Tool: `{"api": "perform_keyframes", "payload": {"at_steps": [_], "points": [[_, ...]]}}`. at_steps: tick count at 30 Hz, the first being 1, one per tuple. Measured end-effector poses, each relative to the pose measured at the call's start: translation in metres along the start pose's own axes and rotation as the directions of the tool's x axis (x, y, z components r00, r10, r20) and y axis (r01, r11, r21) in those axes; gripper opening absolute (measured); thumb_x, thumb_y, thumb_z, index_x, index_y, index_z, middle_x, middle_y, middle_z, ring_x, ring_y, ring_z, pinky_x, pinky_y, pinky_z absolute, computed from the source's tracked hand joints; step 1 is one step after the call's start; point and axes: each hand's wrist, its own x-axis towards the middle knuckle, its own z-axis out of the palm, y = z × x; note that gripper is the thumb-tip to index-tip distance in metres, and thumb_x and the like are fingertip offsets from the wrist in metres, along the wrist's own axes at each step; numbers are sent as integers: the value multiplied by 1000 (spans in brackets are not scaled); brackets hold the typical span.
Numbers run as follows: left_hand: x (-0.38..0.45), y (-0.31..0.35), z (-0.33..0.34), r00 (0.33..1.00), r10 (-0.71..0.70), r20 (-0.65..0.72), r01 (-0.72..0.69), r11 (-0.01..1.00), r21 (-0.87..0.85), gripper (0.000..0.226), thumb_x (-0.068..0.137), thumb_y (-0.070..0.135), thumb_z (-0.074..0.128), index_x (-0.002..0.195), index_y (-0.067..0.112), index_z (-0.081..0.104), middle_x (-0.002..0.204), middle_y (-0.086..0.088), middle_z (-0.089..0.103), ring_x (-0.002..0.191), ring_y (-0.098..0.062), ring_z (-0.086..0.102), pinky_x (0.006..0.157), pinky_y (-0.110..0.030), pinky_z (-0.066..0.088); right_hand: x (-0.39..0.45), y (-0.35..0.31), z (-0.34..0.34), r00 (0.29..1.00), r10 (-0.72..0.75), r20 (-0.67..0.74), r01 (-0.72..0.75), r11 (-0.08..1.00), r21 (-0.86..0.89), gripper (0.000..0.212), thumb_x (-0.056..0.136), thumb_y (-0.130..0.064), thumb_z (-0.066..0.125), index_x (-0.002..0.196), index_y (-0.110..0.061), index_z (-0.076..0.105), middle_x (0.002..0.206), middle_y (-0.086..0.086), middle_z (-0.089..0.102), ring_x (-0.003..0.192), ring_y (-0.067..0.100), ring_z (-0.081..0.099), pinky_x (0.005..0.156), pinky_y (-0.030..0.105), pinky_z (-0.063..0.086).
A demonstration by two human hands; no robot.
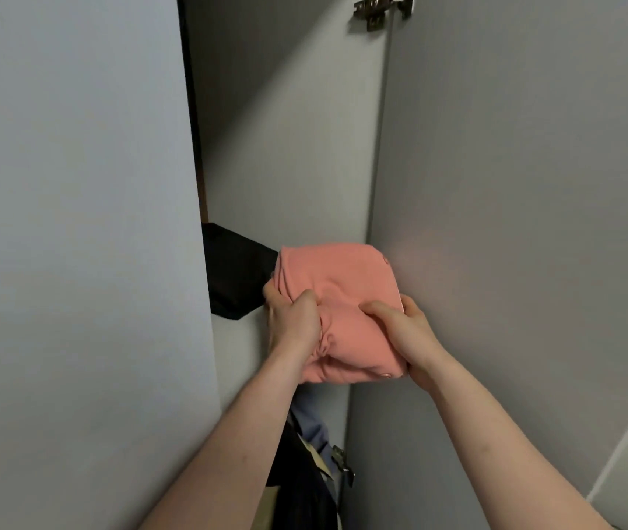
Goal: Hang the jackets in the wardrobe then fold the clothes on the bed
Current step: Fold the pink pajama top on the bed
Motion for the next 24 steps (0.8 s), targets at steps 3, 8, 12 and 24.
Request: {"api": "perform_keyframes", "payload": {"at_steps": [3,8,12,24], "points": [[16,-3,7,991,-34,-129,27,998,-53,78,88,14,56,158,18,22,152,-13,42,131,-36,50,111,-45,42,35,-12,11,998,7,60,-2,997,-83,55,82,-36,78,130,-19,57,115,-3,69,101,15,68,85,34,57],[33,-4,21,971,-99,-217,66,986,-154,86,93,15,53,164,23,4,162,-14,27,138,-39,42,111,-45,37,84,-34,24,993,-51,102,77,962,-262,62,75,-42,78,132,-26,60,123,-4,65,108,16,64,100,37,53],[42,-2,28,960,-96,-264,54,985,-163,87,98,19,52,164,24,-4,166,-16,16,143,-39,36,112,-41,34,115,-45,38,984,-104,146,149,928,-343,64,69,-45,77,130,-33,63,126,-4,66,113,17,63,106,39,51],[61,-51,25,922,122,-366,-65,984,164,95,92,34,69,163,30,6,170,-1,-1,153,-32,15,124,-48,20,168,-13,63,922,-155,355,325,809,-489,51,88,-24,67,139,-26,63,142,-6,62,130,13,55,104,19,36]]}}
